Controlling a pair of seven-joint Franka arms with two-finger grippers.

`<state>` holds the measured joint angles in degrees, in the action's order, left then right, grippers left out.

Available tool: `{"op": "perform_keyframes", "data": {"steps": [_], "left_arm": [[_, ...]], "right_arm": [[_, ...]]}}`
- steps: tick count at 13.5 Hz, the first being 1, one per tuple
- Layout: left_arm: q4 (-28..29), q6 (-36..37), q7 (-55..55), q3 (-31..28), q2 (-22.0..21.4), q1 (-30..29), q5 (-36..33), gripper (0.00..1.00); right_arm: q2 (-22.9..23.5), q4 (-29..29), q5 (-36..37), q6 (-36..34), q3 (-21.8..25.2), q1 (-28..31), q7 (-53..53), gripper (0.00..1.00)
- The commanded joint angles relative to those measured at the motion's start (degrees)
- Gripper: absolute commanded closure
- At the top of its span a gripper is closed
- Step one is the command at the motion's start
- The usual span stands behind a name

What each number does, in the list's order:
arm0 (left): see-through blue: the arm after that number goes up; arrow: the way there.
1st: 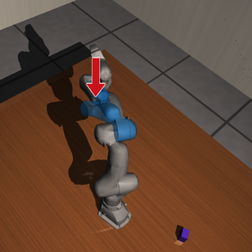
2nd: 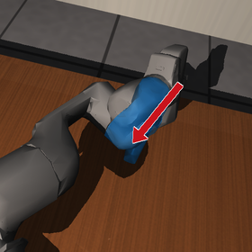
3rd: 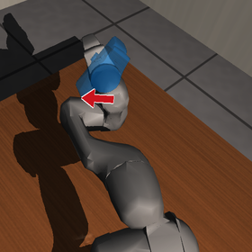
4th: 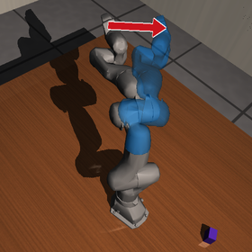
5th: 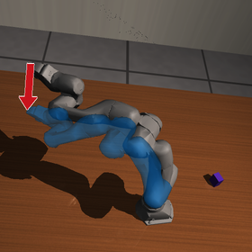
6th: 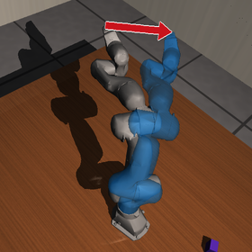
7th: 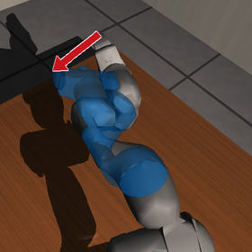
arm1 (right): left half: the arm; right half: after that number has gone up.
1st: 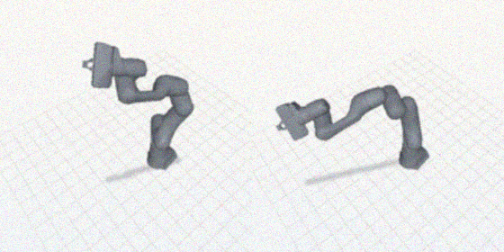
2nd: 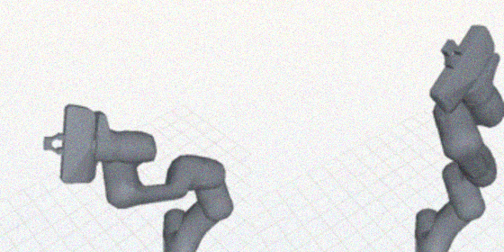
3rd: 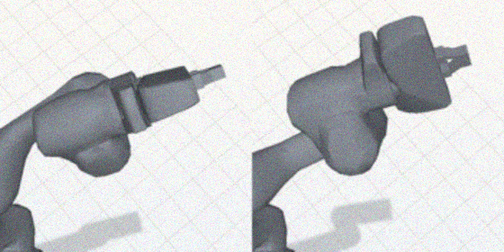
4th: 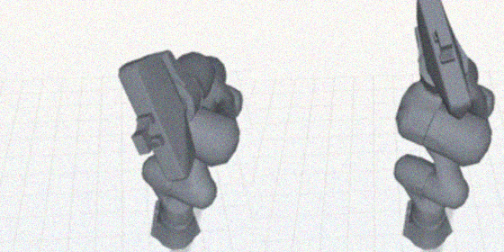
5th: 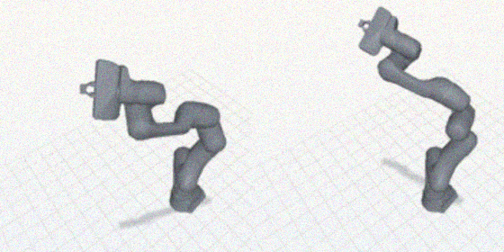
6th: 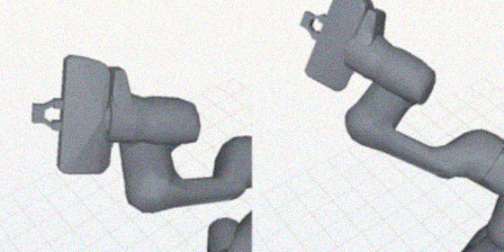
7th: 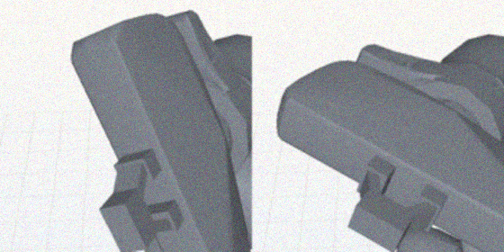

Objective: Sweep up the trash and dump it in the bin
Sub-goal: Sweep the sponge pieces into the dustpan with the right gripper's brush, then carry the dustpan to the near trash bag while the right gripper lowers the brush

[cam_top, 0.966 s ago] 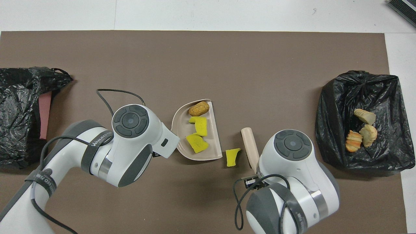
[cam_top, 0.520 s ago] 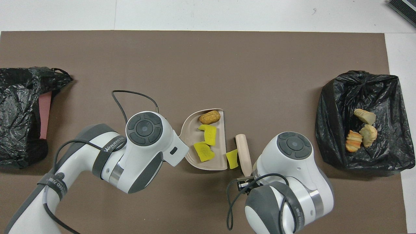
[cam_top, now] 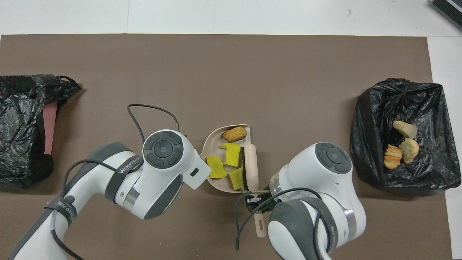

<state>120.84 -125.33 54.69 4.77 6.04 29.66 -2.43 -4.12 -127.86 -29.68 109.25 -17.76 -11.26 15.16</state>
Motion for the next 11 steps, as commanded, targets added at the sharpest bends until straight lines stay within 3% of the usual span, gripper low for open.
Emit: {"op": "perform_keyframes", "data": {"steps": [1, 6, 11], "left_arm": [[2.6, -3.1, 2.0, -0.5, -1.7, -1.6, 0.1, 1.00], [-1.3, -2.6, 8.0, -0.5, 0.6, -6.7, 4.2, 1.00], [-6.3, 0.2, 13.8, -0.5, 0.7, -14.8, 8.9, 1.00]], "right_arm": [[-0.3, 2.0, 1.6, -1.0, -0.2, 0.0, 3.8, 1.00], [-2.7, 5.6, 15.8, -3.7, -0.4, -5.1, 18.3, 1.00], [-5.7, 1.6, 16.1, -3.0, -0.8, -10.3, 22.3, 1.00]]}}
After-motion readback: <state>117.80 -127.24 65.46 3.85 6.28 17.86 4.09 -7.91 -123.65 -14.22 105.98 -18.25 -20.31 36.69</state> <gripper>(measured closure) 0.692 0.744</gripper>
